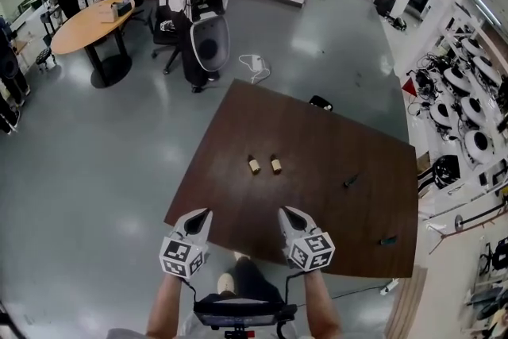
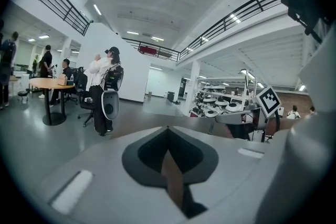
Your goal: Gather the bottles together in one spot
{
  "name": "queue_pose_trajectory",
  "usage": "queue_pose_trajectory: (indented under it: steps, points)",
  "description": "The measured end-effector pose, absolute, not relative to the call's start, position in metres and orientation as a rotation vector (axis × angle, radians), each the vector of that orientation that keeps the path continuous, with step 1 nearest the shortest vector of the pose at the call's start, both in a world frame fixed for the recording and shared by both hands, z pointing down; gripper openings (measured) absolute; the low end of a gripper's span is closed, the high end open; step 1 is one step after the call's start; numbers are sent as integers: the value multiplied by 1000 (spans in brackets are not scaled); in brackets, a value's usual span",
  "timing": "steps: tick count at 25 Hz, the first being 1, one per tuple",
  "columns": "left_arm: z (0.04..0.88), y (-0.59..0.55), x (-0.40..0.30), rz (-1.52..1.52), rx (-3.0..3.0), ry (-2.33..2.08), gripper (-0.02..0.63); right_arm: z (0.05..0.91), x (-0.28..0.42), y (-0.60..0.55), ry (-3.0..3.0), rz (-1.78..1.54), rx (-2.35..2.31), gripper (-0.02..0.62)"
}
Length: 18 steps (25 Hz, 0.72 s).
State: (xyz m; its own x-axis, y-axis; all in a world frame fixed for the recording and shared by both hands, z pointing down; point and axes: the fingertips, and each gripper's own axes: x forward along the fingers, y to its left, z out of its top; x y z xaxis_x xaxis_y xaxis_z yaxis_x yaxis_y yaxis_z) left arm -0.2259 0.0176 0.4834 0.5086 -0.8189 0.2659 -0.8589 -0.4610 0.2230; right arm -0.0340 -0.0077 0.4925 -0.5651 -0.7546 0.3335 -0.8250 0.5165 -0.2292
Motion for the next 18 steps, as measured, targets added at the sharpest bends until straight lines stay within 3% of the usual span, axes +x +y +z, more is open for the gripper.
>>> queue_pose_trajectory:
  steps: [18]
  points:
    - [522,-61,-223,215,2315,-1446,2,539,-50,-103,-2535,629,1219,2]
